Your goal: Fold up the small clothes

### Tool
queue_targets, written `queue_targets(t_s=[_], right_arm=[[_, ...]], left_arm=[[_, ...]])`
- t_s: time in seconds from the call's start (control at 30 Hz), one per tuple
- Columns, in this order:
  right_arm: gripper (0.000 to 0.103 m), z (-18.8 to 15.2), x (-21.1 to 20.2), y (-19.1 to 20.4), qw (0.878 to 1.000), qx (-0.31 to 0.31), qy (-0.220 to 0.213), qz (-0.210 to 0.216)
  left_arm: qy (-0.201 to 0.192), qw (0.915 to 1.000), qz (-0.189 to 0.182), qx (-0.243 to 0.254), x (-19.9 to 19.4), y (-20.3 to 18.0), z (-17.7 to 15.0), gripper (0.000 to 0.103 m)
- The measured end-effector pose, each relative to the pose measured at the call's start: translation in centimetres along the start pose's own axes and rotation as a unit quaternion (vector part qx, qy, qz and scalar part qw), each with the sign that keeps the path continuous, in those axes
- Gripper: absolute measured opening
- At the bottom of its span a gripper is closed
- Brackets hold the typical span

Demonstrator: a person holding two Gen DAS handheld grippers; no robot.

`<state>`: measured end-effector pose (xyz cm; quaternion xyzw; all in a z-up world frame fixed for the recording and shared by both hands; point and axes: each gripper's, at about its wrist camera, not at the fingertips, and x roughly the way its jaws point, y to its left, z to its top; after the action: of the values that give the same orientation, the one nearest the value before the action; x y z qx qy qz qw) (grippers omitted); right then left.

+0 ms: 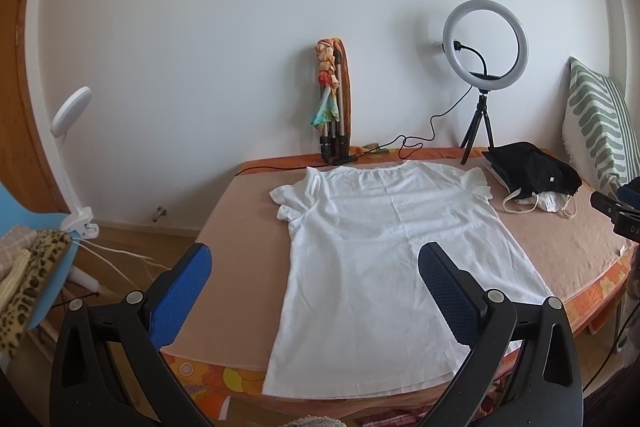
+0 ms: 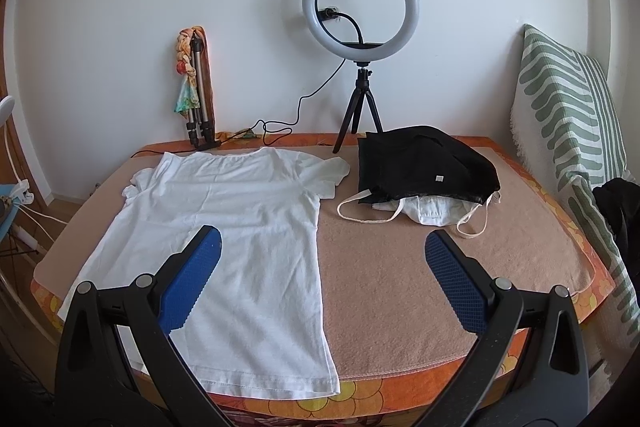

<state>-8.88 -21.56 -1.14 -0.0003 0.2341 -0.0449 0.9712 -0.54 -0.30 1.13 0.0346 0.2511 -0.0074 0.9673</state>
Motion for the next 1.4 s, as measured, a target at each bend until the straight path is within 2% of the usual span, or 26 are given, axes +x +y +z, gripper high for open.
queue_targets(t_s=[1.4], right_arm=[[0.103, 0.1, 0.0, 0.3, 1.0, -0.001, -0.003, -0.005]], left_arm=[[0.011, 0.9999, 0.007, -0.008, 1.3, 0.7, -0.6, 0.103]])
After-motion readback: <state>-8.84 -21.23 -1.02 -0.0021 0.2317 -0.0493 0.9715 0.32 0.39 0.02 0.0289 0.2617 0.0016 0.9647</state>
